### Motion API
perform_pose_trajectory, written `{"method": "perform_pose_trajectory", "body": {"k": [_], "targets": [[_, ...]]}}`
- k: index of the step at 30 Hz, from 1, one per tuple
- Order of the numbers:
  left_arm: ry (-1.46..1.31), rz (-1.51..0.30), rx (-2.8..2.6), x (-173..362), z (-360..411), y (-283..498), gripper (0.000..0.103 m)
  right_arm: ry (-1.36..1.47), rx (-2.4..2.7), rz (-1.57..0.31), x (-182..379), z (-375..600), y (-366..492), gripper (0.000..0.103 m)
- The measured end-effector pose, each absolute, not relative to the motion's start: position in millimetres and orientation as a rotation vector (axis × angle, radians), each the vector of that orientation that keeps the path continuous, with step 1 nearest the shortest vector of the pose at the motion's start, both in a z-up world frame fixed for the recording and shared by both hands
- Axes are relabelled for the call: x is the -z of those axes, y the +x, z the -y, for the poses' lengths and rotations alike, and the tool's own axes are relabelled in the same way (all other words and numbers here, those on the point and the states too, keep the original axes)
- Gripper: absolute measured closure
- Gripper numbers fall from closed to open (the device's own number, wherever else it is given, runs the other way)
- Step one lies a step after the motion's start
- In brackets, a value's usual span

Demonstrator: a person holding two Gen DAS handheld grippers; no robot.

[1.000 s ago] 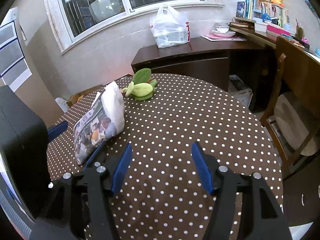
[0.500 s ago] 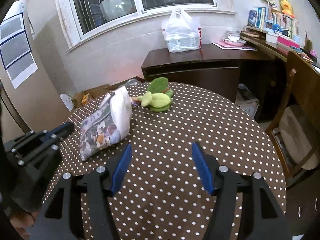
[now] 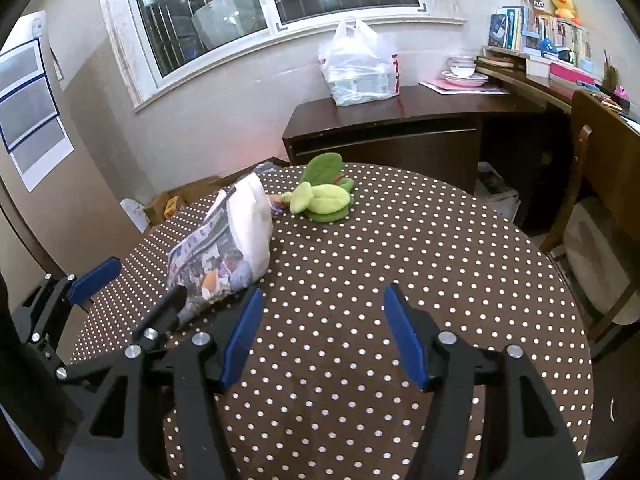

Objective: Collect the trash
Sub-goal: 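Grasp the folded newspaper with the left tool and lift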

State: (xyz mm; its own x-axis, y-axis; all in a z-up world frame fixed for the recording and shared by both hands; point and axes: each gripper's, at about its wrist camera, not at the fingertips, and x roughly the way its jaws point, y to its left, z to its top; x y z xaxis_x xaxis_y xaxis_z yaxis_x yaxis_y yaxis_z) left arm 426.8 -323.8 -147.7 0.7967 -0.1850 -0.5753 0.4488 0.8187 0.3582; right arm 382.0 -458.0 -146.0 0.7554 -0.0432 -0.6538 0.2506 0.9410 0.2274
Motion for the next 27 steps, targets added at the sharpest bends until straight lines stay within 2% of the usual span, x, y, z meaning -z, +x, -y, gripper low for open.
{"method": "perform_pose_trajectory", "body": {"k": [5, 18, 19, 20, 21, 22, 23, 27], "targets": [[0.66, -0.546, 0.362, 170.4, 346.6, 418.0, 0.032, 0.329, 0.165, -0.713, 149.4, 464.2, 380.8, 0.039], [0.726, -0.575, 0.287, 182.7, 372.6, 458.7, 0.033, 0.333, 0.188, -0.755, 162.4, 481.2, 407.4, 0.038], [0.724, -0.581, 0.291, 183.2, 373.1, 462.7, 0.036, 0.33, 0.191, -0.757, 162.6, 482.2, 411.3, 0.038], [0.71, -0.596, 0.301, 182.9, 372.5, 466.5, 0.056, 0.33, 0.191, -0.758, 162.7, 482.8, 413.6, 0.038], [0.698, -0.617, 0.301, 183.0, 371.5, 470.5, 0.069, 0.333, 0.19, -0.758, 162.7, 483.1, 416.2, 0.038], [0.679, -0.624, 0.297, 181.3, 369.1, 475.2, 0.071, 0.335, 0.187, -0.757, 162.7, 483.2, 419.1, 0.038], [0.663, -0.614, 0.295, 178.2, 366.5, 478.1, 0.08, 0.336, 0.186, -0.754, 162.2, 482.1, 420.2, 0.038], [0.518, -0.596, 0.275, 157.1, 348.3, 490.2, 0.087, 0.321, 0.18, -0.745, 160.9, 477.9, 428.5, 0.038]]}}
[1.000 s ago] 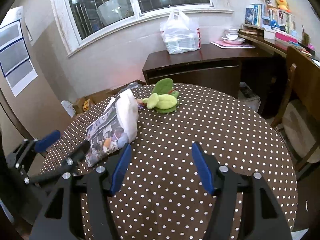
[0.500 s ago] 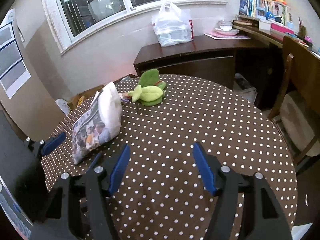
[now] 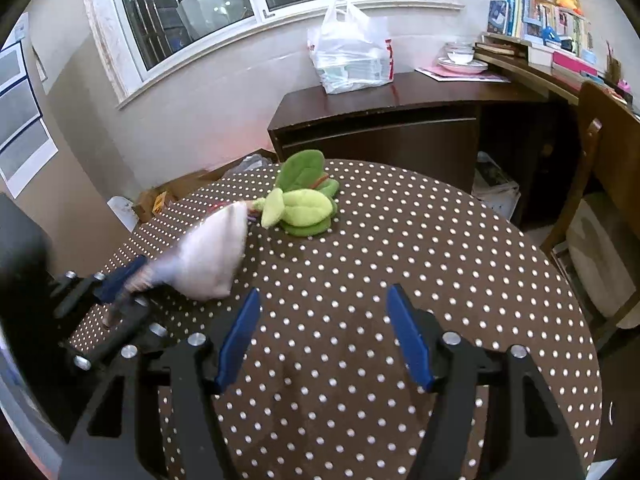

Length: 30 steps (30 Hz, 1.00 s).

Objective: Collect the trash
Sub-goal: 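Grasp the folded newspaper with the left tool and lift, then grasp the green plush toy with the right tool and lift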

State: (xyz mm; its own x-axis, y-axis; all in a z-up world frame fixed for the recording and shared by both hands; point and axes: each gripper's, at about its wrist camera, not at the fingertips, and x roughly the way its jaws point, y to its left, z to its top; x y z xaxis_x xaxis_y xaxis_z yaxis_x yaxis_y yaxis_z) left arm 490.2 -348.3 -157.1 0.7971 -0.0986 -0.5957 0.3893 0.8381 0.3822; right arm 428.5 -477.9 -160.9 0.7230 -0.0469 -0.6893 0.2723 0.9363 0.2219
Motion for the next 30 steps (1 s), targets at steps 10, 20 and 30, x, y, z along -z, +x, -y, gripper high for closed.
{"method": "perform_pose_trajectory", "body": {"k": [10, 20, 30], "targets": [[0.241, -0.65, 0.243, 129.6, 324.2, 535.4, 0.092, 0.319, 0.184, -0.725, 156.3, 480.1, 467.6, 0.037], [0.178, -0.666, 0.228, 128.6, 332.2, 563.9, 0.092, 0.354, 0.188, -0.762, 161.5, 490.5, 529.0, 0.034], [0.139, -0.679, 0.255, 123.2, 314.0, 554.9, 0.094, 0.302, 0.122, -0.821, 170.5, 471.9, 539.4, 0.091]]}}
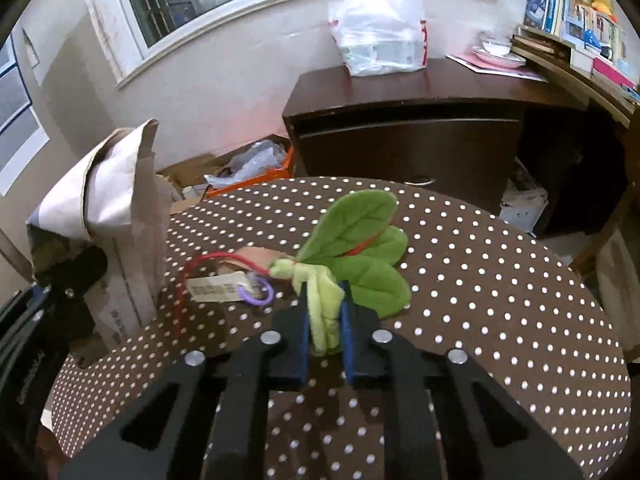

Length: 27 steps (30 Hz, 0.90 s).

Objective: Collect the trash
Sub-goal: 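Grasp the green plush toy with the right tool and lift, then carry the newspaper in the left tool and plush toy in the right tool to the bin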

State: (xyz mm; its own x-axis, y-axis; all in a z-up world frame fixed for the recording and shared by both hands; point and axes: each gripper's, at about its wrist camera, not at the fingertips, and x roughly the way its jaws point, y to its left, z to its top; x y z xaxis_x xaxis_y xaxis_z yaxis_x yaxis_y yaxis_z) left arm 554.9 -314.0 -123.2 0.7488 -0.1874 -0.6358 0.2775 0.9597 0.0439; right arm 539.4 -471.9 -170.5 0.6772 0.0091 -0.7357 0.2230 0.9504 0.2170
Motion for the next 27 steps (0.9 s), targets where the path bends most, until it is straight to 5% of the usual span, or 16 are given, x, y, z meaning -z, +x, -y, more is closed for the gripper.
{"method": "perform_pose_trajectory", "body": {"k": [13, 27], "targets": [[-0.012, -0.617, 0.274, 82.3, 204.2, 475.5, 0.096, 0.284, -0.036, -0.716, 99.5, 403.2, 463.1, 0.091], [-0.185, -0.586, 0.114, 67.7, 19.6, 357.9, 0.096, 0.171, -0.344, -0.648, 43.6, 220.9, 374.4, 0.091]]}}
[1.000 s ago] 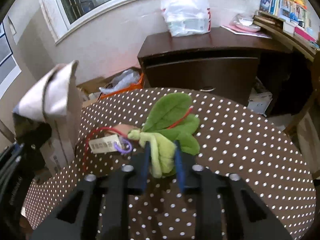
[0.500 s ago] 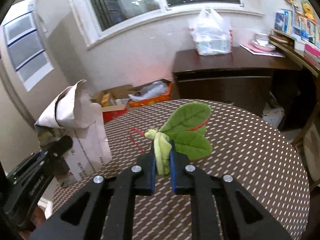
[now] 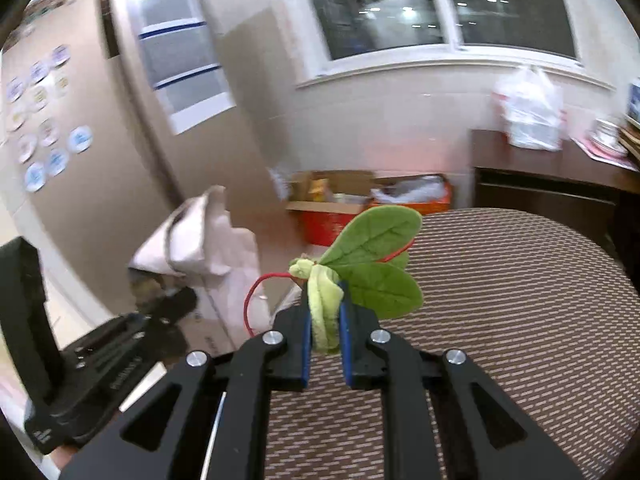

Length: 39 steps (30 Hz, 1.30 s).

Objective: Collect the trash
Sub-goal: 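Carry the newspaper in the left tool and plush toy in the right tool to the bin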

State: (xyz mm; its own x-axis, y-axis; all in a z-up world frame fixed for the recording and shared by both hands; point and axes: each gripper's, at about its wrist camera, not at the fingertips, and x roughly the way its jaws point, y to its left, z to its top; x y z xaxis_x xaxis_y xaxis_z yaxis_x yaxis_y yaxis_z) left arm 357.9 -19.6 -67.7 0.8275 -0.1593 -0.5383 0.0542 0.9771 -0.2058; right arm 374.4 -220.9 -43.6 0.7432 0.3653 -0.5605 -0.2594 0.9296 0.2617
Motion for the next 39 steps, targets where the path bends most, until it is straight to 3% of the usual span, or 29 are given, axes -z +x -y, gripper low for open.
{"method": "perform_pose_trajectory", "body": {"k": [16, 31, 34, 36, 39], "targets": [[-0.31, -0.628, -0.408, 159.1, -201.3, 260.7, 0.096, 0.054, -0.645, -0.792, 113.8, 1.8, 337.9, 0.091], [-0.38, -0.832, -0.599, 269.8, -292.3, 253.3, 0.096, -0.045, -0.681, -1.038, 250.1, -108.2, 363.8, 0.091], [-0.39, -0.859, -0.606, 281.4, -300.7, 254.0, 0.096, -0.037, -0.694, -1.07, 267.9, -123.7, 368.9, 0.085], [-0.389, -0.87, -0.607, 285.8, -297.8, 258.4, 0.096, -0.021, -0.712, -1.094, 280.9, -132.8, 371.9, 0.068], [-0.398, -0.889, -0.584, 295.0, -292.8, 265.4, 0.096, -0.033, -0.707, -1.103, 291.3, -142.3, 370.0, 0.066]]}}
